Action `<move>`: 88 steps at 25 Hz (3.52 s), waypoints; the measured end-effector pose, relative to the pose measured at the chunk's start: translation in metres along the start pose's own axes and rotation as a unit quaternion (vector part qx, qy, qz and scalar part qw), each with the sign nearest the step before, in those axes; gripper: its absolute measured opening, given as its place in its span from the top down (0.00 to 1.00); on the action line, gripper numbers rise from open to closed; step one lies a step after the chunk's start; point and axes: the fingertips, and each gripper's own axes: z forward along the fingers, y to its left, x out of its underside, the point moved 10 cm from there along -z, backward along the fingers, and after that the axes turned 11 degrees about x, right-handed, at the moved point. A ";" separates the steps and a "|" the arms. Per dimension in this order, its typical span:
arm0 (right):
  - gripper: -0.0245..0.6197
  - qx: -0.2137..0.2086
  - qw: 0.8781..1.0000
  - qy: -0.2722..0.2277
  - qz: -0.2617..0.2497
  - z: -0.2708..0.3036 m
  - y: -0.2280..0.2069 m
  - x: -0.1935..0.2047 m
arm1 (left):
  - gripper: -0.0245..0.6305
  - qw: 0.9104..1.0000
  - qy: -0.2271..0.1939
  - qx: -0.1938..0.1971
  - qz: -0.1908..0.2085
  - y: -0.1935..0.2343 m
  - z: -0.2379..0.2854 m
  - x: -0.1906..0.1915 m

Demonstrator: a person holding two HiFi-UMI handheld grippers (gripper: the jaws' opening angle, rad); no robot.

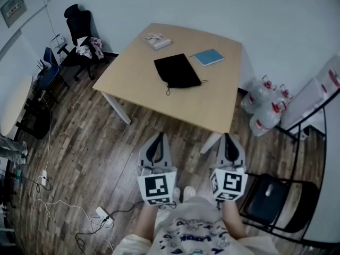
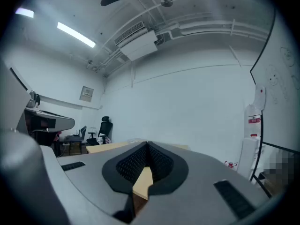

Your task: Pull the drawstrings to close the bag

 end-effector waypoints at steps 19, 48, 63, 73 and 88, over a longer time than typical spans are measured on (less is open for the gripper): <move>0.96 -0.022 1.000 0.019 -0.004 0.053 -0.015 0.019 | 0.97 0.999 0.031 -0.029 0.000 0.003 0.042 0.012; 0.96 0.002 0.989 0.146 -0.025 0.318 0.023 0.075 | 0.97 0.985 0.163 0.013 -0.054 0.137 0.284 0.084; 0.96 0.034 0.964 0.256 -0.071 0.429 0.036 0.121 | 0.97 0.938 0.322 0.089 -0.096 0.183 0.399 0.166; 0.95 0.001 0.948 0.303 -0.095 0.459 0.029 0.145 | 0.81 0.903 0.388 0.112 -0.150 0.179 0.418 0.203; 0.77 -0.167 0.893 0.363 -0.206 0.487 0.009 0.176 | 0.81 0.882 0.433 0.108 -0.155 0.174 0.442 0.225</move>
